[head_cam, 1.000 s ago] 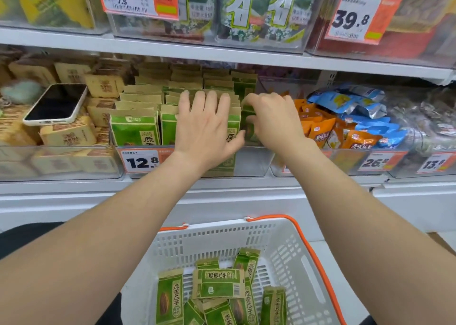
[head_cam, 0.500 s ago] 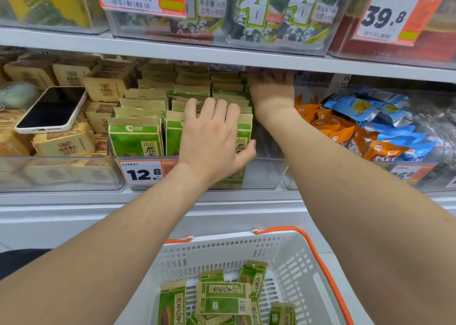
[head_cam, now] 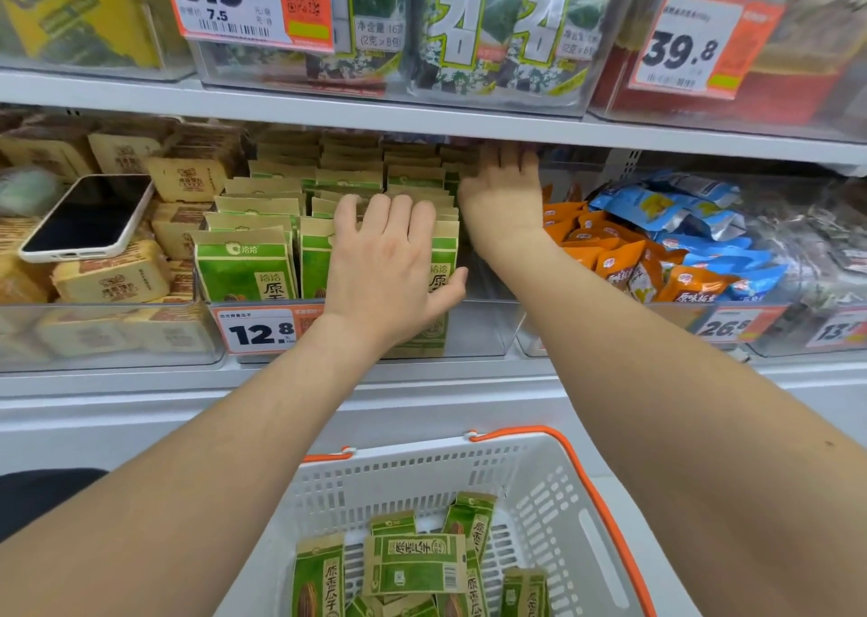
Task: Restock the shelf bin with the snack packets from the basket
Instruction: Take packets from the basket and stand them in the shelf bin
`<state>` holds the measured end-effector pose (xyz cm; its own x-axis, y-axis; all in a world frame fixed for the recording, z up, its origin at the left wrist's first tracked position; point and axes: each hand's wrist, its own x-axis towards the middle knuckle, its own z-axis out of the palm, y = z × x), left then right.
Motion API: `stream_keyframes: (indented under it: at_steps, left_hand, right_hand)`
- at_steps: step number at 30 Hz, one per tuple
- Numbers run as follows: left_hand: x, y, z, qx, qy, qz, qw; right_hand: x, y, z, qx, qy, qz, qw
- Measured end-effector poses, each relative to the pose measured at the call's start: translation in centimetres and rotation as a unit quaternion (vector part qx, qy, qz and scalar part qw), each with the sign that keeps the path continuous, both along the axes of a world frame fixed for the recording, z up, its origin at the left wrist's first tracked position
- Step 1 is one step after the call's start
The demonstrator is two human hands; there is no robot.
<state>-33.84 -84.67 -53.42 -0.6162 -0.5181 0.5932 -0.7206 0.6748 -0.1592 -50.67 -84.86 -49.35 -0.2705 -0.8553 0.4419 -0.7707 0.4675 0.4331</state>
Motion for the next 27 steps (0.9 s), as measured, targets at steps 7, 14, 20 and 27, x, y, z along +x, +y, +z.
stream_keyframes:
  at_steps: [7,14,20,27]
  left_hand:
    - [1.7,1.9,-0.4,-0.018,0.044,-0.052,0.998]
    - [3.3,4.7,-3.7,-0.06,-0.009,-0.258,0.964]
    - [3.8,7.9,-8.9,0.206,-0.366,-0.163,0.893]
    - [4.0,10.9,-17.1,0.387,-0.488,-0.096,0.777]
  right_hand:
    - [2.5,6.6,-1.0,-0.038,-0.093,0.003,0.995]
    - [4.2,13.6,-7.5,-0.213,-0.11,0.179,0.954]
    - [5.2,16.9,-15.1,-0.026,-0.221,0.162,0.961]
    - [7.8,19.7,-20.2,0.344,-0.302,0.03,0.889]
